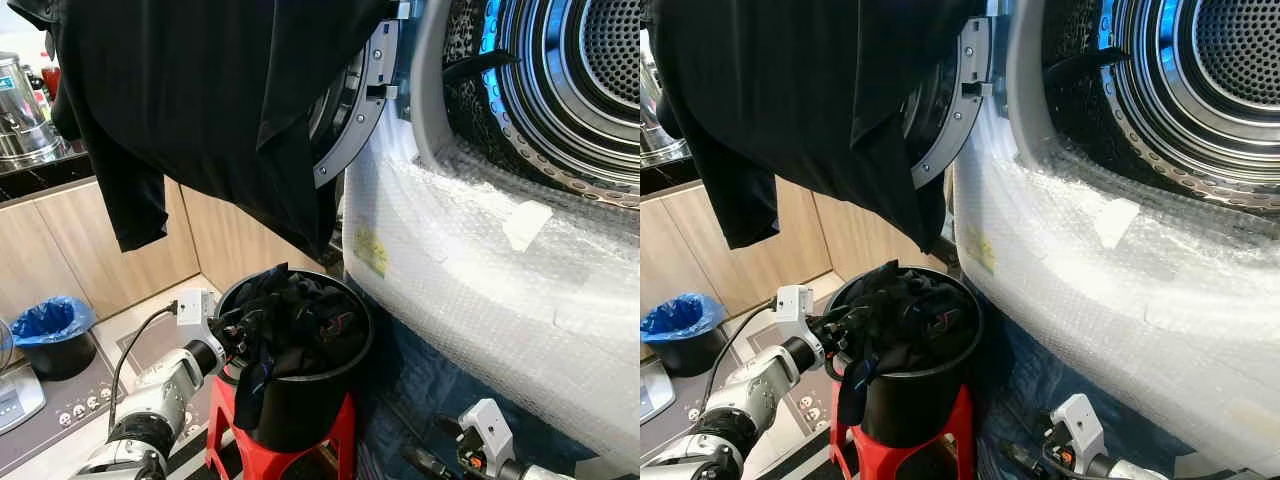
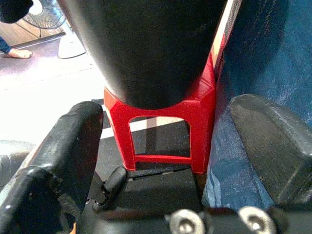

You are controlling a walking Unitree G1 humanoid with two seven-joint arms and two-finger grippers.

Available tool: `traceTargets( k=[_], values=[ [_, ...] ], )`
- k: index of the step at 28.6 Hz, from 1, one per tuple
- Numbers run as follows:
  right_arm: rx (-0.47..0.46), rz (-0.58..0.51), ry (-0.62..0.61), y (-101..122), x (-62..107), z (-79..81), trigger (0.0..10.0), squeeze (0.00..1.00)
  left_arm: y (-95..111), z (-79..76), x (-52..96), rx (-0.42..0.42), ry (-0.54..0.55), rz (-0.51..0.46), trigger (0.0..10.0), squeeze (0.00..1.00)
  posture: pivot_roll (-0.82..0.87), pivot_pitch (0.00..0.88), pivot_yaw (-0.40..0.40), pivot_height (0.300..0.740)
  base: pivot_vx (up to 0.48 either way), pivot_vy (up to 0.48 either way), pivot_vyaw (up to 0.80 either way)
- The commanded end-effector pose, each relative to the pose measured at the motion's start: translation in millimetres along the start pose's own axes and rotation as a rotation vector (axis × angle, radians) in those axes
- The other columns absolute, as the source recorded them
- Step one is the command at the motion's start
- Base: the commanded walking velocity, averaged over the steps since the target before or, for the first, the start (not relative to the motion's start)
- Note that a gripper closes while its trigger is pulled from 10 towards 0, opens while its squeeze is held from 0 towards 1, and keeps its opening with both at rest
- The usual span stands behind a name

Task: Clothes washing

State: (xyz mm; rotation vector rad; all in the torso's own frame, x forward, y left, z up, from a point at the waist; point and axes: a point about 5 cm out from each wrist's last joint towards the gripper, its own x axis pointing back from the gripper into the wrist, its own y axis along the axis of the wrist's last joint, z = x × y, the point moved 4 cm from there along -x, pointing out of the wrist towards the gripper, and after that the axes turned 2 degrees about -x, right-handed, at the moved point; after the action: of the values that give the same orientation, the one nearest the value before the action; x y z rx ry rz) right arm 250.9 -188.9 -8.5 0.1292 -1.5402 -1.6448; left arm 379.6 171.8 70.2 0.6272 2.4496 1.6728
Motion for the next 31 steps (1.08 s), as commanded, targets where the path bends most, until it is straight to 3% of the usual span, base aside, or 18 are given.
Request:
traceTargets(
  k=[1,6,31],
  values=[
    [0.011,-0.018,-0.011,7,2.5,-3.0,10.0,0.00,0,0.9,-0.5,0.033,0.002,0.006,0.0,0.00,-0.09,0.000,-0.007,0.740,0.000,0.000,0.00],
    [0.012,-0.016,-0.009,8,2.7,-3.0,10.0,0.00,-2,3.4,1.1,0.109,0.013,-0.003,0.0,0.00,-0.09,0.000,-0.010,0.740,0.000,0.000,0.00],
    [0.021,-0.013,-0.005,12,1.8,-4.6,10.0,0.00,-13,-0.9,2.2,0.098,-0.004,0.042,0.0,0.00,-0.08,0.000,-0.021,0.740,0.000,0.000,0.00]
  ],
)
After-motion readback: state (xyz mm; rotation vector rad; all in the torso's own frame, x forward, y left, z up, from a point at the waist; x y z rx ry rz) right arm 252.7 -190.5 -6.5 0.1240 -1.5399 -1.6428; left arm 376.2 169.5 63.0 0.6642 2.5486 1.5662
